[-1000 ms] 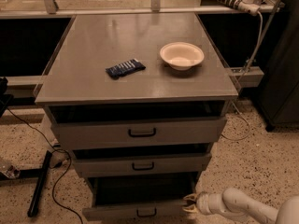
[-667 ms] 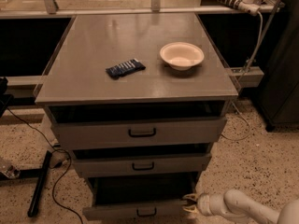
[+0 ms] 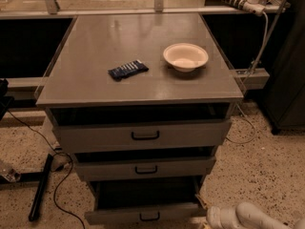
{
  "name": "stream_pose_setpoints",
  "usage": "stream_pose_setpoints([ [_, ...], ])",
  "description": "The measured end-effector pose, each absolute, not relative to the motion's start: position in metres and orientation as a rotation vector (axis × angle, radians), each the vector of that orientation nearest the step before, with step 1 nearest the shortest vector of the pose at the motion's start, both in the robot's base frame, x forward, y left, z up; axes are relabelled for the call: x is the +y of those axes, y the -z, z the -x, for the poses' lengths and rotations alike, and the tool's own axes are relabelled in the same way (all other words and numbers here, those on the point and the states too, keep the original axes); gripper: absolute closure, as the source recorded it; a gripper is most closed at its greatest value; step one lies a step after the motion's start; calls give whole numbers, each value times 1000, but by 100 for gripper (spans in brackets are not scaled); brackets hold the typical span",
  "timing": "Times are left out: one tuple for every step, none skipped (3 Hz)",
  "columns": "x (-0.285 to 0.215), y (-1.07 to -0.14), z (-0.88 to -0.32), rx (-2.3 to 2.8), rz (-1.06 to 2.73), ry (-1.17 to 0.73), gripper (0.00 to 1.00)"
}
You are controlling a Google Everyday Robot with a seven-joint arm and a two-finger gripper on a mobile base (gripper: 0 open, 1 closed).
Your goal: Open bottom drawer
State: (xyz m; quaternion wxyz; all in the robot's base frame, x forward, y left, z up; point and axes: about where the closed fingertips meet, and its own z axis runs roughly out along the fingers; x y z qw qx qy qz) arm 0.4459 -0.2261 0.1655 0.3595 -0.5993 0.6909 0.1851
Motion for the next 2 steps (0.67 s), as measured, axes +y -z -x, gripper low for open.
stream_pose_setpoints([
  [-226, -172, -445, 1782, 1544, -479, 38],
  [-226, -176, -445, 1783, 1544, -479, 61],
])
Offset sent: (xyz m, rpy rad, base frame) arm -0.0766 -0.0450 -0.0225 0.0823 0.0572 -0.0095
